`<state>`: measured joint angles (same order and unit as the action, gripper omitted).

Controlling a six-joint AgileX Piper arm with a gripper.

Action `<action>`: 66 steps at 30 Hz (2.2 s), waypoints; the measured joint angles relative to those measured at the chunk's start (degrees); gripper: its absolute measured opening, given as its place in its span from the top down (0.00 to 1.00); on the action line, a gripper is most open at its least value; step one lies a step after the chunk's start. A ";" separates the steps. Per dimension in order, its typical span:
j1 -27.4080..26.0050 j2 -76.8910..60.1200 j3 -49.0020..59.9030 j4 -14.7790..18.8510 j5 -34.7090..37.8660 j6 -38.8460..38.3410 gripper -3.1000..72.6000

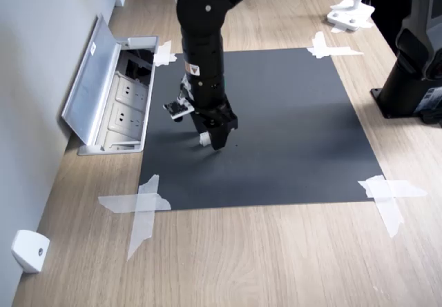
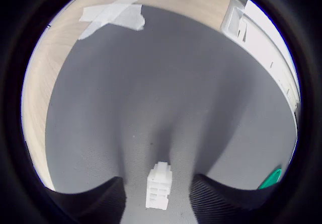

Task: Grasp a white terminal and put it on the green lid.

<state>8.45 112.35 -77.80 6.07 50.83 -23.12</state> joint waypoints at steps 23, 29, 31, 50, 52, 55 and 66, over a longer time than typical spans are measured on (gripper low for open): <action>-14.44 -8.65 0.00 0.42 6.07 -5.08 0.84; -24.11 -8.51 0.00 0.02 5.39 -10.09 0.84; -25.15 -7.76 0.00 0.02 4.39 -11.70 0.84; -24.66 -1.29 0.00 7.25 1.28 -22.33 0.80; -24.66 -1.29 0.00 6.77 1.28 -22.41 0.77; -24.66 -1.29 0.00 6.28 1.28 -22.53 0.68; -24.66 -2.03 0.00 1.98 -0.62 -19.75 0.27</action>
<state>-16.20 110.32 -77.80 8.06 50.20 -42.88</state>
